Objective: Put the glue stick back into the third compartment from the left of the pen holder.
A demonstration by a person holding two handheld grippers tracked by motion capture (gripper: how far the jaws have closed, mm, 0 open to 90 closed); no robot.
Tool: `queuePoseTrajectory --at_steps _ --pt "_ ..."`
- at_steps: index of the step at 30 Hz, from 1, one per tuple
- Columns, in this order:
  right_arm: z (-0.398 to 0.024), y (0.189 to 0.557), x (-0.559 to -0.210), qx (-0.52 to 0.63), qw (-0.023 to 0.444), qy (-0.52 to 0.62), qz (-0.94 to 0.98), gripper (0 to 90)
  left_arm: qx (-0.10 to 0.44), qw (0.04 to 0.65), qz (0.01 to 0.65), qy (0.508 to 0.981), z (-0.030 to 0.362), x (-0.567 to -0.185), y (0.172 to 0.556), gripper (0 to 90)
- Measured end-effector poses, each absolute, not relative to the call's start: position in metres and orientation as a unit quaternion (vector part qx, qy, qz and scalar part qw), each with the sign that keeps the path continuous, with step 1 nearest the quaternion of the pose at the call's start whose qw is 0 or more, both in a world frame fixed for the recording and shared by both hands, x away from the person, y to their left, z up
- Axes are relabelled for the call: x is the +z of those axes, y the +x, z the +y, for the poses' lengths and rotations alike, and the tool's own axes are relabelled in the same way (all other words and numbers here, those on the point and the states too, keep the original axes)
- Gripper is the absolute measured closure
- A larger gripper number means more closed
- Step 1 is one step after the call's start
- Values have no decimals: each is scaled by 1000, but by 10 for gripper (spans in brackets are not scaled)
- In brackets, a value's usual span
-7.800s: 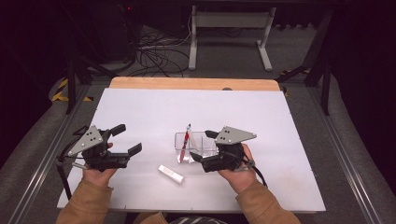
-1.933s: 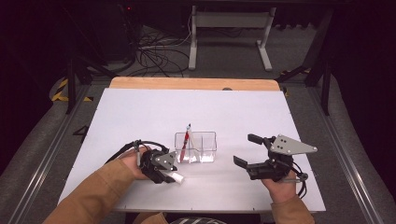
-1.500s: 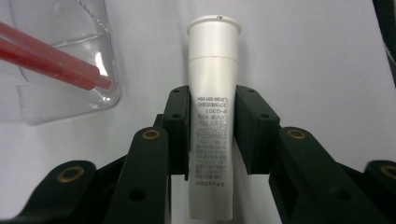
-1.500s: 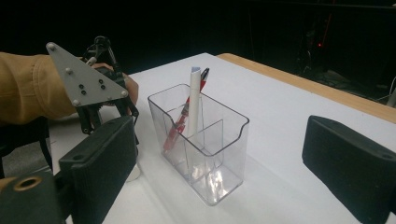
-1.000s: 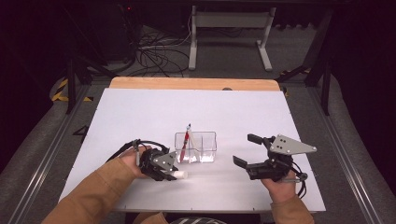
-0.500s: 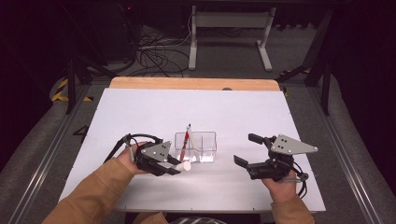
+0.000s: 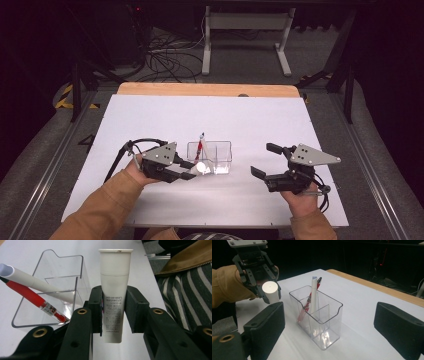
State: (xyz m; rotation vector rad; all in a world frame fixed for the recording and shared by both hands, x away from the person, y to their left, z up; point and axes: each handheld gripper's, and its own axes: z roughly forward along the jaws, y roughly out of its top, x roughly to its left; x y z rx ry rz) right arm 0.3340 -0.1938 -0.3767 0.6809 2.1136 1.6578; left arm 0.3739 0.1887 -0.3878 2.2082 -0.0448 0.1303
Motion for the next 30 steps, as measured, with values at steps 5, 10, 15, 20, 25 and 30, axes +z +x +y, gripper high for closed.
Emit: queuePoseTrajectory --at_steps 5,10,15,20,25,30 --pt "-193 334 -377 588 182 243 750 105 54 468 -8 882 189 -387 375 694" --pt "-194 334 -377 587 183 243 750 105 57 506 12 860 190 -384 377 694" --pt "-193 334 -377 587 183 242 750 104 62 533 34 843 189 -382 378 694" --pt "-193 335 -377 588 184 241 750 105 63 564 60 821 188 -380 380 694" --pt "-193 335 -377 588 183 241 750 105 62 594 88 797 185 -378 381 694" --pt "-192 337 -377 589 182 239 750 105 65 619 115 774 182 -379 381 694"
